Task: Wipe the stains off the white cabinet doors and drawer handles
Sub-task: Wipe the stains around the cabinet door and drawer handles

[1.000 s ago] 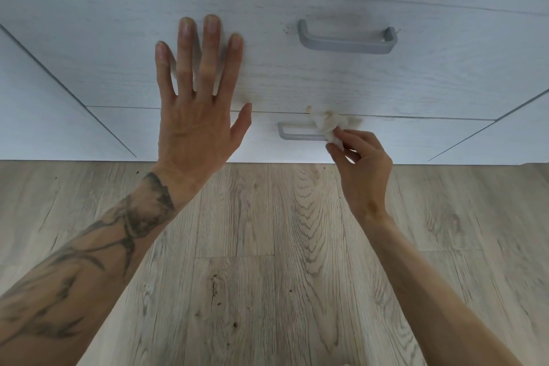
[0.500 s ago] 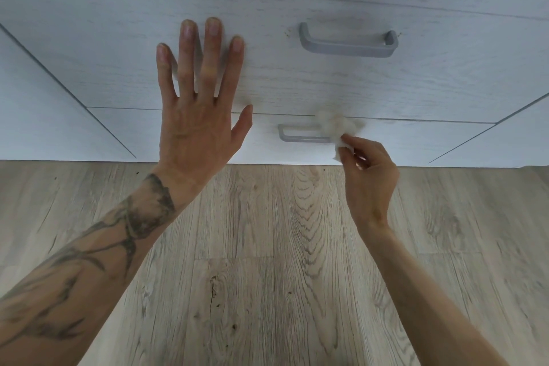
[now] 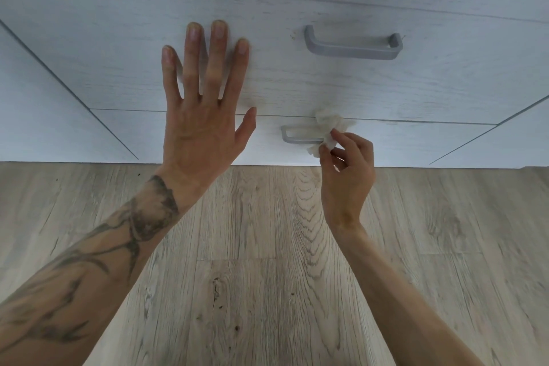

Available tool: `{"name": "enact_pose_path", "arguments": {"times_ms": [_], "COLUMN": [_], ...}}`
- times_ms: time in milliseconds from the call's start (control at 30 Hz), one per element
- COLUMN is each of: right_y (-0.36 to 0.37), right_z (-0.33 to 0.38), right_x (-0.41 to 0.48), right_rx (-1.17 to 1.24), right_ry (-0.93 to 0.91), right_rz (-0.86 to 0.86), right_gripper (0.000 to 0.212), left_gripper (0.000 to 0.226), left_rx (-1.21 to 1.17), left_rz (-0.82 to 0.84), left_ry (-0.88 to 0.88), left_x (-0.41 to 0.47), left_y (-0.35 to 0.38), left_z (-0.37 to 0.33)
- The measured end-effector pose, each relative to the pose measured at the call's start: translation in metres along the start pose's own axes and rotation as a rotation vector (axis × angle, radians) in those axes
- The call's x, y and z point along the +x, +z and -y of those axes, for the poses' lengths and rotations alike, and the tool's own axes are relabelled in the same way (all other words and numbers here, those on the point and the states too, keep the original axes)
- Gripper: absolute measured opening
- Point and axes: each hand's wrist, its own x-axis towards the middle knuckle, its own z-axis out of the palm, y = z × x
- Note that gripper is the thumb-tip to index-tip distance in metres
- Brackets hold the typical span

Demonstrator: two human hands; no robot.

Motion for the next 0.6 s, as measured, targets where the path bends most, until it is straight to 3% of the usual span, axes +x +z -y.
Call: {"name": "enact_pose_path", "arguments": {"times_ms": [300,433,600], "right_y": [0.024,0.013,0.021], "right_z": [0.008,0.000,-0.006], "right_x": [-0.013,-0.005,0.004], "right_rx": [-0.151,-0.247,-0.387], "right_ry": [-0.303,-0.298,-0.520], "right_rz": [0.156,0.083,0.068], "right_gripper": [0.034,0.029,0.016], "left_gripper": [0.085,0.086,0.086], "left_rx": [-0.020,-0.023,-0.026], "left_rz": [-0.022,-0.018,-0.015], "left_ry": [0.019,0.019,0.018], "left_x": [-0.001,-0.001,-0.001], "left_y": [0.003,0.003,0.003], "left_z": [0.003,0.004,0.003]}}
